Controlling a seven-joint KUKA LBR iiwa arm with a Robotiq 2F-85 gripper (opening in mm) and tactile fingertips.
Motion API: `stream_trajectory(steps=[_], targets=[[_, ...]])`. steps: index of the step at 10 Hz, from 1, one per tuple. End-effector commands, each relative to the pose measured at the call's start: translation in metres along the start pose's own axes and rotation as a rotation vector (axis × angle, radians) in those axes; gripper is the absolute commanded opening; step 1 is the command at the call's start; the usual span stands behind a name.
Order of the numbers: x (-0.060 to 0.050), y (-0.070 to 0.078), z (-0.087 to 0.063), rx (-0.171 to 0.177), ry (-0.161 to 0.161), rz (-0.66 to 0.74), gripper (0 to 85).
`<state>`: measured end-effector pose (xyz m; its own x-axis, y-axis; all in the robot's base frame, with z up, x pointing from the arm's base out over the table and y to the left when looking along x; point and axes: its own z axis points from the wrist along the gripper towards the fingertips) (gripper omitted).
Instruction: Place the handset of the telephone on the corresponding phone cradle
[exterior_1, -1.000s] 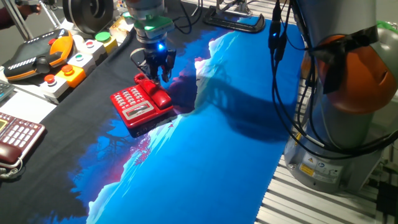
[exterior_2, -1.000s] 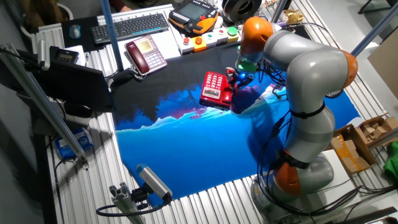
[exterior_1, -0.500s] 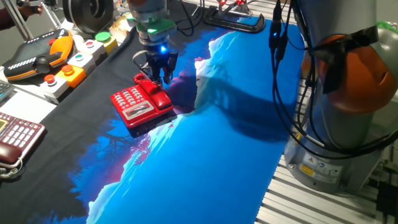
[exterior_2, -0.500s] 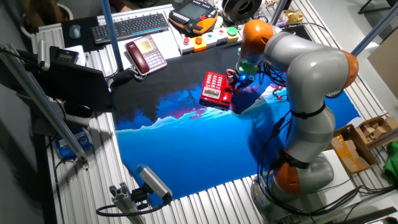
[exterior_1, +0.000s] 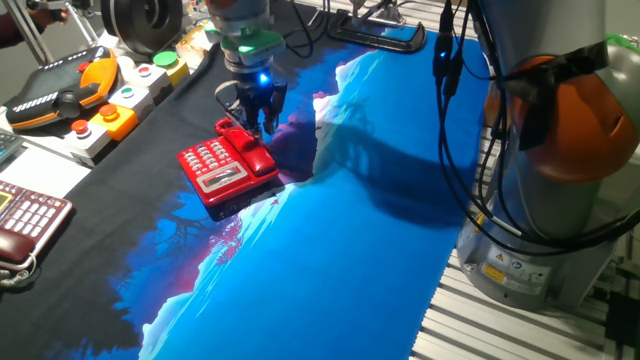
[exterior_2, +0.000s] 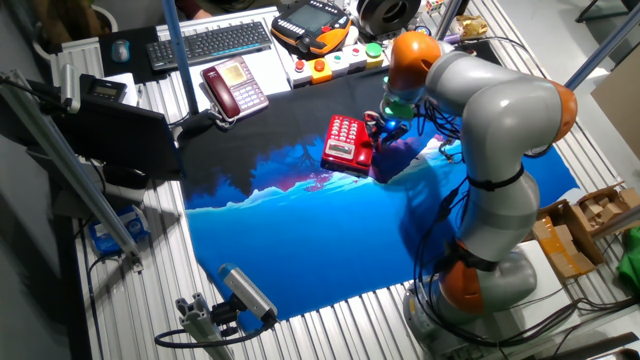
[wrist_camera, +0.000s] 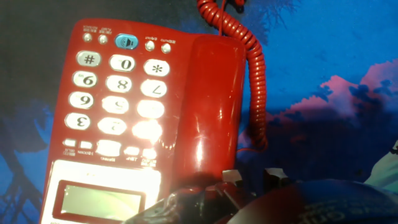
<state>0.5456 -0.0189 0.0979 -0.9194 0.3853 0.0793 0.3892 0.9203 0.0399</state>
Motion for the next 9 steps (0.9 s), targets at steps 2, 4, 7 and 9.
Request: stream_trajectory(steps=[2, 4, 7, 9], targets=[[0.001, 0.001, -0.004, 0.003, 0.001, 0.002, 28.3], [0.002, 0.0, -0.01, 0.006, 0.005, 0.003, 22.7], [0.001, -0.003, -0.025, 0.012, 0.009, -0.006, 3.0], [0.0, -0.004, -0.034, 0.026, 0.003, -0.013, 0.7]])
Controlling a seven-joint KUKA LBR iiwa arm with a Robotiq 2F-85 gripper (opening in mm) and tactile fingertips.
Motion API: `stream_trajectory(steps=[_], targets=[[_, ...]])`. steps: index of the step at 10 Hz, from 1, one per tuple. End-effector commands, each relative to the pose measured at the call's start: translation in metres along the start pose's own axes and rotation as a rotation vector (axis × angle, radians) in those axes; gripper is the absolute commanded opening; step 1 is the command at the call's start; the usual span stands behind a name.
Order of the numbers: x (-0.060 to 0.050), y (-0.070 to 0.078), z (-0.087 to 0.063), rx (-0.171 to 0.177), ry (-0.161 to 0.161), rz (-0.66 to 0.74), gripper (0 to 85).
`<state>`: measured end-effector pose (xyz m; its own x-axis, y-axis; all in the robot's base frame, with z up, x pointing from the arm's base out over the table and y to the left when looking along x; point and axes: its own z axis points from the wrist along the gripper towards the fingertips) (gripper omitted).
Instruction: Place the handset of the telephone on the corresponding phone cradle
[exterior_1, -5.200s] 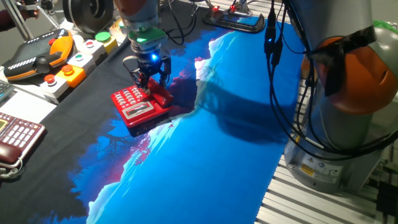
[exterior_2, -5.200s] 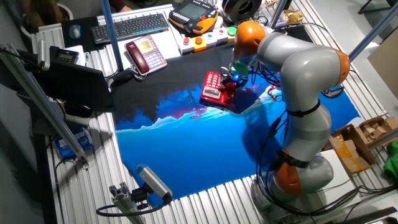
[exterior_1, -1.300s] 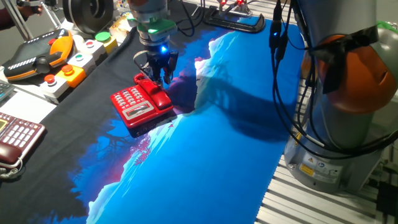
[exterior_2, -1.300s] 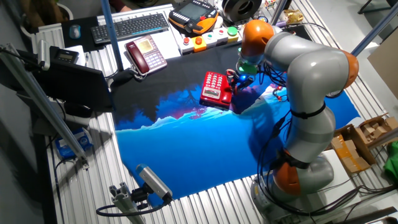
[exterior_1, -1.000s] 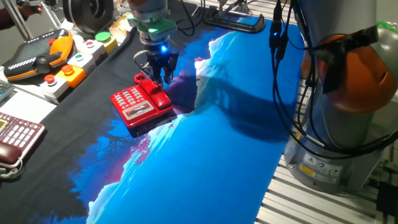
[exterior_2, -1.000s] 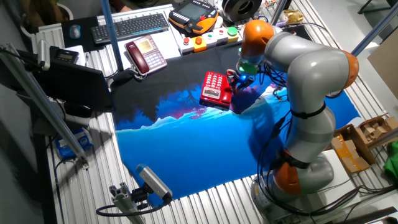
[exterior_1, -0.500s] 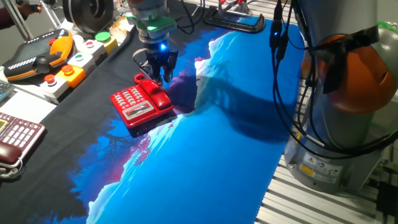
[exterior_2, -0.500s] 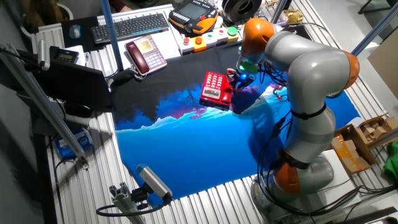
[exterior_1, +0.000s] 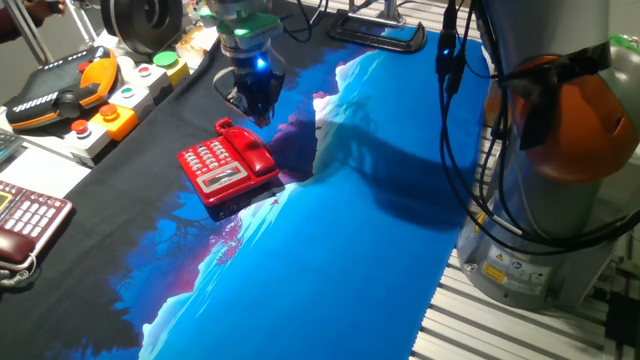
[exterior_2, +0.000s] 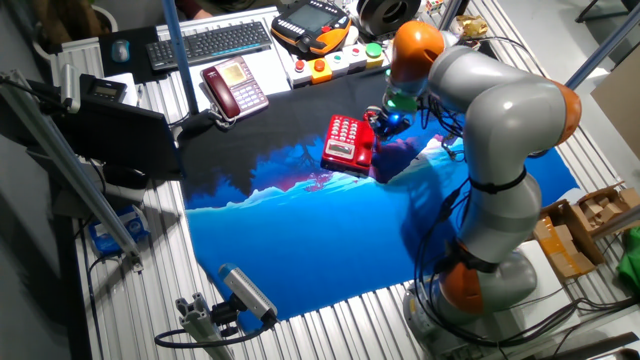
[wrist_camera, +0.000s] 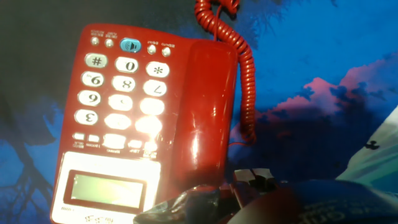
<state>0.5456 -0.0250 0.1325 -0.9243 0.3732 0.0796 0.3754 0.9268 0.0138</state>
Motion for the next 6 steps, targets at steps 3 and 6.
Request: stream_trajectory(steps=[3, 6], targets=[[0.004, 0.002, -0.01, 0.006, -0.01, -0.008, 0.7], [0.01, 0.006, -0.03, 0.022, -0.02, -0.029, 0.7]])
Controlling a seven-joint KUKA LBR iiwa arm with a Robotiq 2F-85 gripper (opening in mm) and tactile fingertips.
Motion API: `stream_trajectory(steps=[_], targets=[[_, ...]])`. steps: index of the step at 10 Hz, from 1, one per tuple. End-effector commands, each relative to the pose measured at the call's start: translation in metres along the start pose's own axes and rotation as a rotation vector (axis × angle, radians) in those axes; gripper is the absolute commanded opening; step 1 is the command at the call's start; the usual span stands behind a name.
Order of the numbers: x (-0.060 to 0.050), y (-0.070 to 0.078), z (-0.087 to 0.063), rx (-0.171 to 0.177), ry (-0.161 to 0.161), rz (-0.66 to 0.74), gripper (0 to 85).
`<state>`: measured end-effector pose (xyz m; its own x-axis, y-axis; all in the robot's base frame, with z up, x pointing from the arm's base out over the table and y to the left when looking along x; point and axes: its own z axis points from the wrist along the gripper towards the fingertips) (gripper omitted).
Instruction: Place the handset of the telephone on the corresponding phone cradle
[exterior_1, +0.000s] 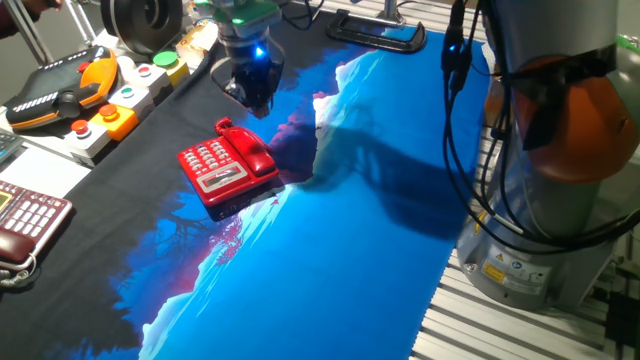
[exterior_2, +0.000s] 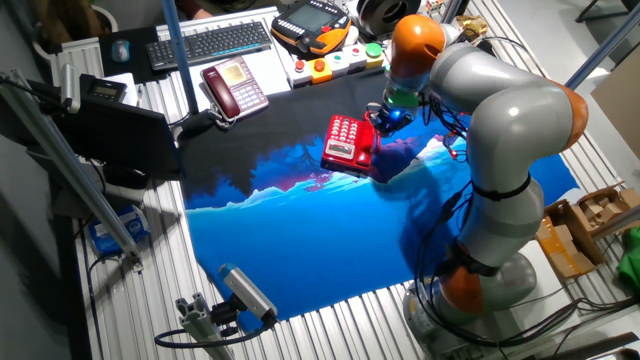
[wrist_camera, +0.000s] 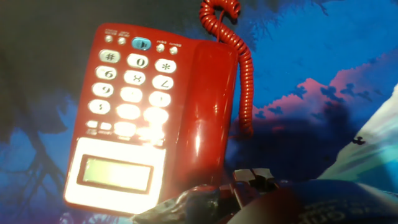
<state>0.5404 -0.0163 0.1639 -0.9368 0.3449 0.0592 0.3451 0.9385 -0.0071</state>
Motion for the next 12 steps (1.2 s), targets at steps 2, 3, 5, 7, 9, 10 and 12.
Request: stream_trajectory(steps=[2, 3, 5, 7, 9, 10, 12], targets=[[0.002, -0.001, -0.017, 0.023, -0.01, -0.025, 0.7], [0.003, -0.003, -0.023, 0.033, -0.016, -0.045, 0.7], [0.005, -0.003, -0.034, 0.031, -0.023, -0.092, 0.7], [0.01, 0.0, -0.038, 0.003, -0.023, -0.115, 0.7], [0.011, 0.002, -0.042, -0.023, -0.022, -0.117, 0.7], [0.01, 0.001, -0.045, -0.038, -0.016, -0.123, 0.7], [0.009, 0.001, -0.049, -0.052, -0.007, -0.132, 0.7]])
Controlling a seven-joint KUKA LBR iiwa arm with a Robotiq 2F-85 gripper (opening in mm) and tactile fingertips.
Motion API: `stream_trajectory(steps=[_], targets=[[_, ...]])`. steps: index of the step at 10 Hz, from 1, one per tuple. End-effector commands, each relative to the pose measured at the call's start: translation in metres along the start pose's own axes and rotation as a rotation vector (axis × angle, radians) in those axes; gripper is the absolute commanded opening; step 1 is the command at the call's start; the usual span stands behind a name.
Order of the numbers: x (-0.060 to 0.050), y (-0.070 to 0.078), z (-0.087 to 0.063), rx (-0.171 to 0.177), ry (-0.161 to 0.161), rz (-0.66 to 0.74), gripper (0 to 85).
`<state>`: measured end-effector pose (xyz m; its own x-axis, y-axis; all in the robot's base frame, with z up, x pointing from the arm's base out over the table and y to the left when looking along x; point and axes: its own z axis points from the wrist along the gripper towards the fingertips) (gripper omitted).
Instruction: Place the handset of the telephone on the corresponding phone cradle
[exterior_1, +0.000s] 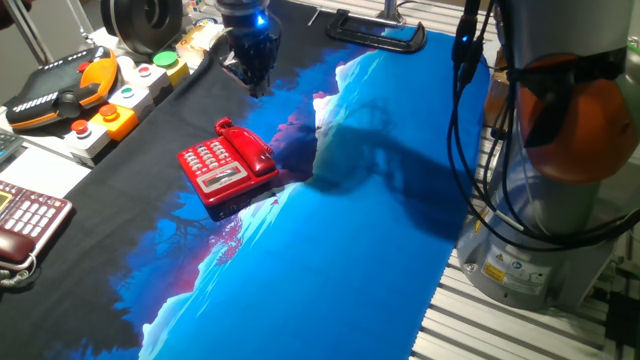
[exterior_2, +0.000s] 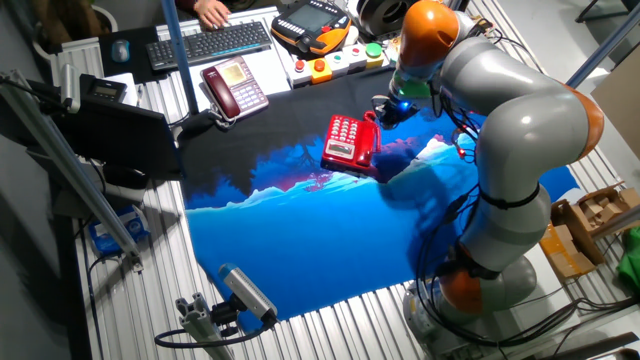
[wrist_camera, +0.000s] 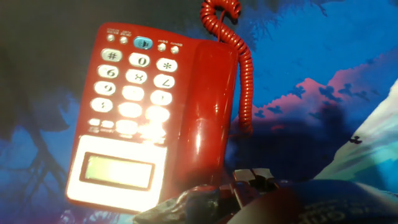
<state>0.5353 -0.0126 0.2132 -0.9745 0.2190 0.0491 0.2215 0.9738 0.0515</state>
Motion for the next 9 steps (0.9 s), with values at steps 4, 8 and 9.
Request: stream_trajectory(steps=[4, 8, 9], targets=[[0.0002, 0.0031, -0.0015, -0.002, 0.0, -0.011, 0.7], [0.0, 0.0028, -0.0019, 0.0, -0.001, -0.016, 0.7], [-0.0001, 0.0027, -0.002, 0.001, -0.002, -0.015, 0.7]])
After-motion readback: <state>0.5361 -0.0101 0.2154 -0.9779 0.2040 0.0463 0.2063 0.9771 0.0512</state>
